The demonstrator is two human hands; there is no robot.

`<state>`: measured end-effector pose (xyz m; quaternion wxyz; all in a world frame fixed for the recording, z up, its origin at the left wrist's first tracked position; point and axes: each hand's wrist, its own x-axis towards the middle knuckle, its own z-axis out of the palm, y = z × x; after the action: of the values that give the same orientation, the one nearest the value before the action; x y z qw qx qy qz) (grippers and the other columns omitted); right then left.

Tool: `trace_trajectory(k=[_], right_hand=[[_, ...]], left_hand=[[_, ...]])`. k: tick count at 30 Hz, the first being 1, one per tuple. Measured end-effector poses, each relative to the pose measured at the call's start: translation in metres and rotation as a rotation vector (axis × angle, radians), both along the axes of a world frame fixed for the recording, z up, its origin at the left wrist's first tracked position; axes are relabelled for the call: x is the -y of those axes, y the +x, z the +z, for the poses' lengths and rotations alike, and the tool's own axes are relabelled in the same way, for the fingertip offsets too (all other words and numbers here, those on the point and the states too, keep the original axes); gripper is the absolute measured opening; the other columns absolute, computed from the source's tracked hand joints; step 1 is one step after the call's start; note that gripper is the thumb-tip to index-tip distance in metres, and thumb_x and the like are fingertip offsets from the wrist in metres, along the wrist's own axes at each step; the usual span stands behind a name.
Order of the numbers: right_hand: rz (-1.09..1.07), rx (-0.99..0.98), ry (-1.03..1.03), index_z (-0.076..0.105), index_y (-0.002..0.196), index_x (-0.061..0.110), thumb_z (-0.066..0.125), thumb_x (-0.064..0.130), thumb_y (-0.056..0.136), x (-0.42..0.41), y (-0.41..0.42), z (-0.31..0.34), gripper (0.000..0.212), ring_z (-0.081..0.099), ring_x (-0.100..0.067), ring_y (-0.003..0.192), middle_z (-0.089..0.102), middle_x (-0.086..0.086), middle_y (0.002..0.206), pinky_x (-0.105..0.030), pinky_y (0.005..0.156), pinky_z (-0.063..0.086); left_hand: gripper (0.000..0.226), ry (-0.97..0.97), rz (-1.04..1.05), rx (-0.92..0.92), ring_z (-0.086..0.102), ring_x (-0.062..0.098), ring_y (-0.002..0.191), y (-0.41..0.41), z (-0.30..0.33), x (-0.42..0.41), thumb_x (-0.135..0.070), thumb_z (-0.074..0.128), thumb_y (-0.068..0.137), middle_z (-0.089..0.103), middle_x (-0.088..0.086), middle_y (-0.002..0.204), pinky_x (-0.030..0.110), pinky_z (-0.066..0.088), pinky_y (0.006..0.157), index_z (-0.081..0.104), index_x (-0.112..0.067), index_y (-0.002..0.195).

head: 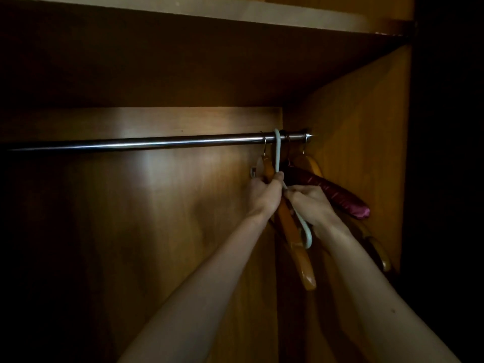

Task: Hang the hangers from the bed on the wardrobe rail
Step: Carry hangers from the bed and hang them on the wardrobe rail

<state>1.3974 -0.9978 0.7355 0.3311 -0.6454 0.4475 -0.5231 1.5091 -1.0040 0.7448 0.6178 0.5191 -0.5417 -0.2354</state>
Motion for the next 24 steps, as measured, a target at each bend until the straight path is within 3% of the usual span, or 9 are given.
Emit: trace_trajectory(k=[3, 5, 8, 11, 15, 18, 20, 22, 24], right_hand=[[0.019, 0.037, 0.025, 0.079, 0.089, 0.021, 0.059, 0.023, 0.095, -0.002, -0.004, -0.009, 0.021, 0.07, -0.024, 0.073, 0.076, -0.01, 0.078, -0.04, 0.074, 0.059], [0.03, 0.057, 0.026, 0.079, 0.087, 0.019, 0.062, 0.025, 0.094, -0.005, -0.005, -0.013, 0.019, 0.07, -0.024, 0.076, 0.075, -0.009, 0.076, -0.04, 0.074, 0.058], [0.048, 0.131, 0.017, 0.077, 0.091, 0.021, 0.065, 0.029, 0.094, -0.017, -0.009, -0.019, 0.015, 0.07, -0.012, 0.078, 0.073, 0.004, 0.075, -0.023, 0.066, 0.051], [0.06, 0.216, -0.002, 0.075, 0.096, 0.026, 0.063, 0.037, 0.097, -0.038, -0.018, -0.038, 0.017, 0.068, 0.003, 0.08, 0.073, 0.015, 0.079, -0.014, 0.067, 0.046], [0.047, 0.335, 0.066, 0.074, 0.099, 0.023, 0.06, 0.046, 0.097, -0.064, -0.027, -0.087, 0.028, 0.058, -0.004, 0.071, 0.066, 0.011, 0.079, -0.021, 0.068, 0.042], [0.013, 0.306, 0.122, 0.073, 0.103, 0.029, 0.061, 0.029, 0.098, -0.078, -0.03, -0.147, 0.013, 0.055, -0.001, 0.071, 0.064, 0.015, 0.084, -0.018, 0.063, 0.041], [0.018, 0.208, 0.219, 0.074, 0.104, 0.031, 0.062, 0.025, 0.097, -0.088, -0.031, -0.199, 0.015, 0.057, 0.001, 0.076, 0.066, 0.016, 0.088, -0.017, 0.066, 0.041], [0.03, 0.08, 0.374, 0.074, 0.107, 0.023, 0.061, 0.023, 0.098, -0.097, -0.032, -0.258, 0.016, 0.057, 0.003, 0.077, 0.068, 0.013, 0.092, -0.012, 0.065, 0.04], [0.023, -0.086, 0.57, 0.073, 0.111, 0.01, 0.059, 0.021, 0.1, -0.11, -0.036, -0.322, 0.021, 0.058, 0.001, 0.078, 0.069, 0.004, 0.099, -0.008, 0.064, 0.041]], left_hand=[[0.033, 0.01, -0.004, 0.047, 0.066, 0.014, 0.07, -0.002, 0.0, -0.005, -0.048, 0.055, 0.098, 0.066, -0.003, 0.072, 0.026, 0.048, 0.062, 0.071, -0.019, 0.1], [0.036, 0.009, -0.014, 0.055, 0.07, 0.016, 0.08, -0.001, -0.001, -0.008, -0.053, 0.054, 0.097, 0.071, -0.001, 0.082, 0.028, 0.053, 0.07, 0.071, -0.022, 0.106], [0.029, -0.044, -0.032, -0.013, 0.068, 0.006, 0.08, 0.002, -0.012, -0.016, -0.05, 0.053, 0.099, 0.072, -0.005, 0.089, 0.018, 0.05, 0.067, 0.068, -0.026, 0.103], [0.03, -0.101, 0.011, -0.11, 0.068, 0.014, 0.08, 0.01, -0.041, -0.024, -0.053, 0.054, 0.097, 0.069, -0.005, 0.084, 0.03, 0.055, 0.077, 0.066, -0.026, 0.099], [0.022, -0.003, 0.025, -0.298, 0.055, 0.015, 0.066, 0.016, -0.12, -0.032, -0.039, 0.053, 0.102, 0.057, 0.0, 0.075, 0.03, 0.044, 0.062, 0.061, -0.019, 0.095], [0.016, 0.225, 0.018, -0.228, 0.055, 0.016, 0.064, 0.018, -0.205, -0.036, -0.024, 0.055, 0.101, 0.062, 0.005, 0.081, 0.033, 0.043, 0.063, 0.066, -0.013, 0.1], [0.017, 0.405, -0.091, -0.109, 0.054, 0.012, 0.053, 0.014, -0.263, -0.048, -0.012, 0.056, 0.102, 0.06, 0.006, 0.074, 0.026, 0.042, 0.054, 0.067, 0.0, 0.1], [0.016, 0.622, -0.234, -0.012, 0.049, 0.002, 0.038, 0.006, -0.319, -0.064, 0.001, 0.054, 0.1, 0.056, 0.006, 0.068, 0.015, 0.038, 0.041, 0.066, 0.006, 0.091], [0.02, 0.848, -0.361, 0.177, 0.046, 0.0, 0.033, -0.003, -0.379, -0.082, -0.001, 0.056, 0.1, 0.059, 0.004, 0.066, 0.014, 0.035, 0.038, 0.066, 0.001, 0.083]])
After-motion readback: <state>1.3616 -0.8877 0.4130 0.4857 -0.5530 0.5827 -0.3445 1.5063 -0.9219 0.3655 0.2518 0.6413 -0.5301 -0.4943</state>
